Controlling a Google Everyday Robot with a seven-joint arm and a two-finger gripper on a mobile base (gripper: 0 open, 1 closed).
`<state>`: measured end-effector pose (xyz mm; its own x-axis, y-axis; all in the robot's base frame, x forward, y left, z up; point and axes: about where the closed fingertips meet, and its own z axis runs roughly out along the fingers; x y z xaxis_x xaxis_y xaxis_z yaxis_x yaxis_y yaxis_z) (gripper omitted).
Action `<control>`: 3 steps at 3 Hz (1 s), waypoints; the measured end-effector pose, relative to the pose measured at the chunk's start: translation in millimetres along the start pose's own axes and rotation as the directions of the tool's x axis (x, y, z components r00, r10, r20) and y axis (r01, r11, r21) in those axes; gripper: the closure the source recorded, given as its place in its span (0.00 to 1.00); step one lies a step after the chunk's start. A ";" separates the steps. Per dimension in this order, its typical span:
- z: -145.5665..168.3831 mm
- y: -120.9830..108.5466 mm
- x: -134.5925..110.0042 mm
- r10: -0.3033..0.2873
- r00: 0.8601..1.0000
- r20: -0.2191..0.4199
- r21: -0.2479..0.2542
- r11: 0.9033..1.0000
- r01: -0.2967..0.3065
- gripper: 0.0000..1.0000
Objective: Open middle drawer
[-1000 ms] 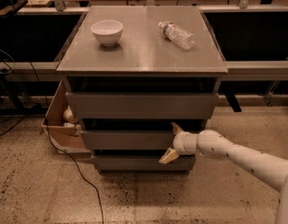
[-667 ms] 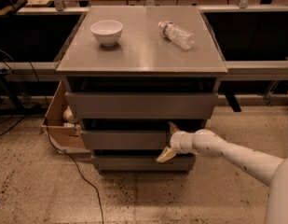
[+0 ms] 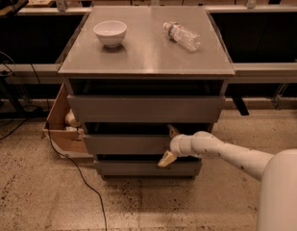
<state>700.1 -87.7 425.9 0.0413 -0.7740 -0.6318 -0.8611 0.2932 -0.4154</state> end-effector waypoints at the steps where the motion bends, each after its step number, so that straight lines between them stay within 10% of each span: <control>1: -3.6 17.2 1.2 -0.040 0.999 -0.026 -0.039 0.998 0.039 0.23; 3: -21.5 44.7 1.5 -0.077 0.995 -0.058 -0.097 0.993 0.071 0.69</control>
Offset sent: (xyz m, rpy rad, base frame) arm -0.0539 -0.0035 -0.0066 -0.1055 0.0454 0.0886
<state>650.7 -87.8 420.5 0.0778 -0.8252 -0.5594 -0.9011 0.1819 -0.3937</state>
